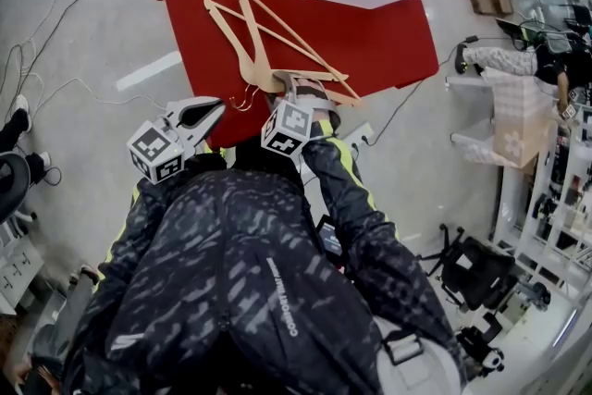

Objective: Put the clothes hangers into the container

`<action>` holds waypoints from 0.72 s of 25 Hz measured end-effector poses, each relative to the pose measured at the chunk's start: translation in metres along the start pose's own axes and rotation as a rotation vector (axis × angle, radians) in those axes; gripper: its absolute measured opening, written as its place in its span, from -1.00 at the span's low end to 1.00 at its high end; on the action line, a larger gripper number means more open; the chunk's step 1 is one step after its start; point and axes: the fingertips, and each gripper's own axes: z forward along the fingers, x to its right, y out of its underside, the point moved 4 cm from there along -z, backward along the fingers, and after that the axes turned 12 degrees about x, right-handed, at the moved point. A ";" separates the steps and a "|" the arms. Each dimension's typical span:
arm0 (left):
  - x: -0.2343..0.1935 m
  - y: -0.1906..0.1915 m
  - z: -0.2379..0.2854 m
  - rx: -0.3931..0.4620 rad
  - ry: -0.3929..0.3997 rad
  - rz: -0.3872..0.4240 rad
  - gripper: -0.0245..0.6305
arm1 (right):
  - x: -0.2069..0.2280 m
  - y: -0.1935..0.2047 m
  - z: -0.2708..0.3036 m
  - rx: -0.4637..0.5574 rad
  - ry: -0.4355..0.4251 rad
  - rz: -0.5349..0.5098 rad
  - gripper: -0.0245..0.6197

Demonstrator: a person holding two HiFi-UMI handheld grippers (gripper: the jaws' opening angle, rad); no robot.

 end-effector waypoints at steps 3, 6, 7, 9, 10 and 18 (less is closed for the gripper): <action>0.004 -0.001 -0.005 0.006 0.006 0.004 -0.89 | 0.003 -0.011 -0.012 0.011 0.037 -0.022 -0.31; 0.007 -0.005 -0.011 0.013 0.013 0.009 -0.89 | 0.007 -0.025 -0.025 0.026 0.065 -0.033 -0.31; 0.007 -0.006 -0.013 0.015 0.016 0.011 -0.89 | 0.009 -0.030 -0.030 0.031 0.078 -0.038 -0.32; 0.008 -0.011 -0.016 0.022 0.024 0.020 -0.89 | 0.014 -0.040 -0.042 0.041 0.105 -0.051 -0.32; 0.008 -0.013 -0.018 0.025 0.026 0.024 -0.89 | 0.016 -0.045 -0.047 0.046 0.118 -0.055 -0.31; 0.008 -0.020 -0.037 0.039 0.026 0.040 -0.89 | 0.043 -0.077 -0.098 0.089 0.265 -0.084 -0.32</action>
